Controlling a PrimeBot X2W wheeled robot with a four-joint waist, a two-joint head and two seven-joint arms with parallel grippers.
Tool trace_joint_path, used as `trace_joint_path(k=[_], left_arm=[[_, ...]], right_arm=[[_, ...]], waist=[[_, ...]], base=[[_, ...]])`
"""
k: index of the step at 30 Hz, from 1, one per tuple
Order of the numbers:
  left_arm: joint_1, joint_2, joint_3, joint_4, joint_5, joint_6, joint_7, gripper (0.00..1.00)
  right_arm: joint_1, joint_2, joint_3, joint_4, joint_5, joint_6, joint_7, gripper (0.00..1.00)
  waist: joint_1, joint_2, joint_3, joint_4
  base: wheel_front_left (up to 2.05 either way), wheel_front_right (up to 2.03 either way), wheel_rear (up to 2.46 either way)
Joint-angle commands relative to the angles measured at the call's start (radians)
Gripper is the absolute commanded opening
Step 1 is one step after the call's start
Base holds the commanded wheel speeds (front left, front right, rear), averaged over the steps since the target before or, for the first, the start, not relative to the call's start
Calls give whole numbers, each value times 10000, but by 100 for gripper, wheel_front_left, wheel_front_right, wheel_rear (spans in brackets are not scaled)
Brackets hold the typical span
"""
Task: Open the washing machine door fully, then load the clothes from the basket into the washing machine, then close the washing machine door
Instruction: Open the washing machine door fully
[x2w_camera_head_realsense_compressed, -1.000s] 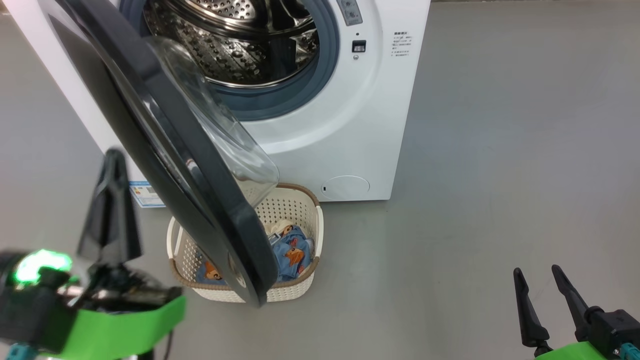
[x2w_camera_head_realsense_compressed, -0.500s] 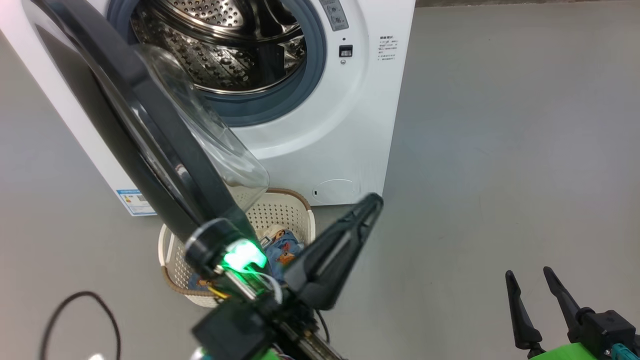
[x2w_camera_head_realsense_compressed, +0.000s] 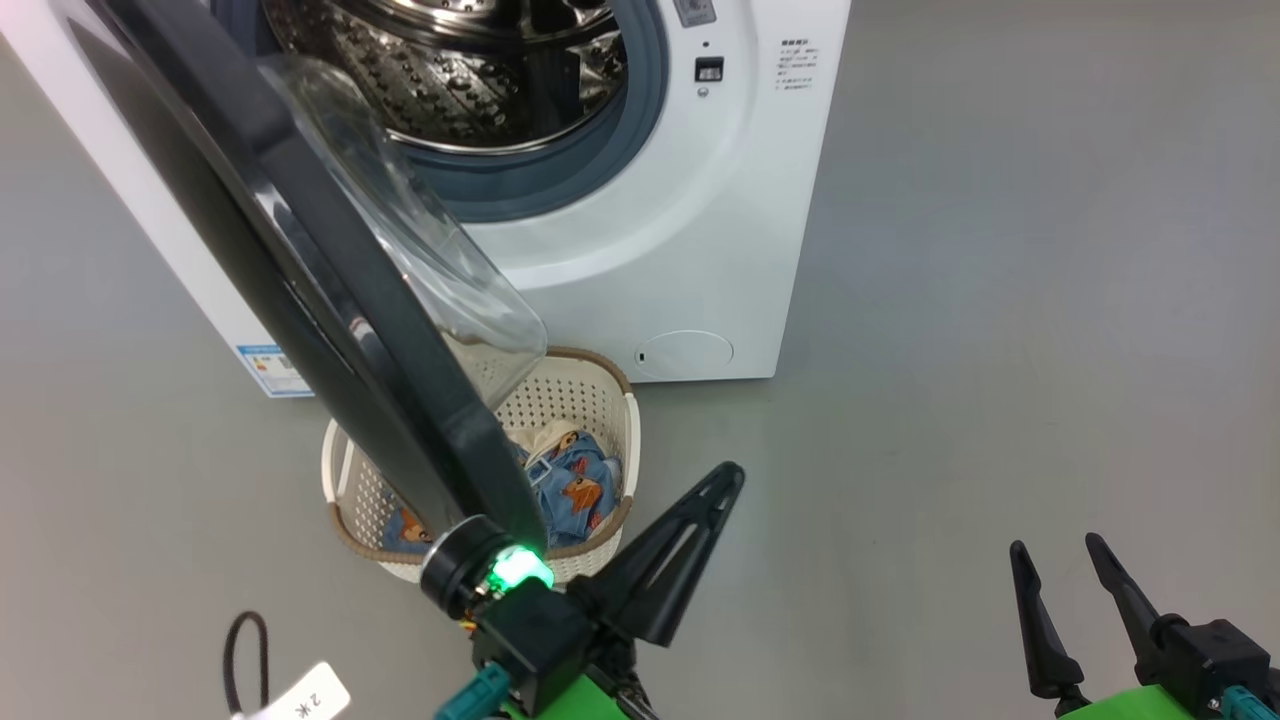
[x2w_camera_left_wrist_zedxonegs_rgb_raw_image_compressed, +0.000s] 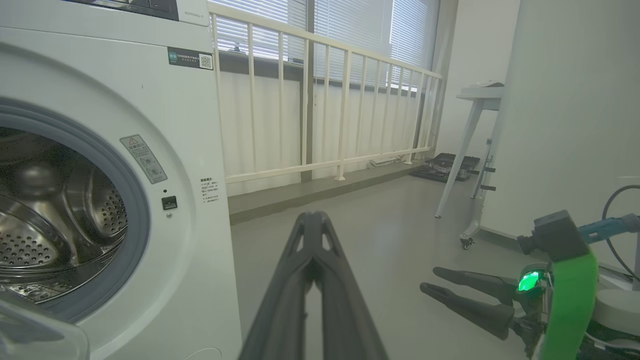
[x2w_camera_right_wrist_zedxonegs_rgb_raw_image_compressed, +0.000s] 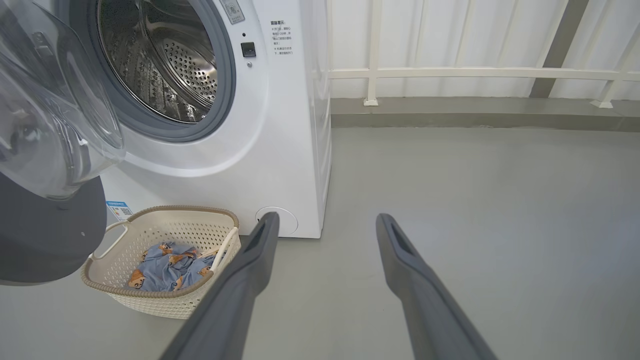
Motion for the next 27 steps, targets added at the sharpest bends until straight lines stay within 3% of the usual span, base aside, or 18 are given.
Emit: trace_joint_path(k=[1,12,27], left_arm=[[-147,38,415,-84,-83,92,-135,0],[-616,25,1119,1202,-323,484,-389,0],[-848,-15,876,1716,-712,885,-300,0]], right_arm=[[-348,-179,179,-227,5,14,-122,100],[-495,-226,265,-137,111,14,-122,100],[-616,-262,267,-76,162,14,-122,100]], waist=[[0,0,109,100],[0,0,346,210],[0,0,590,621]], base=[[0,0,0],[0,0,0],[0,0,0]])
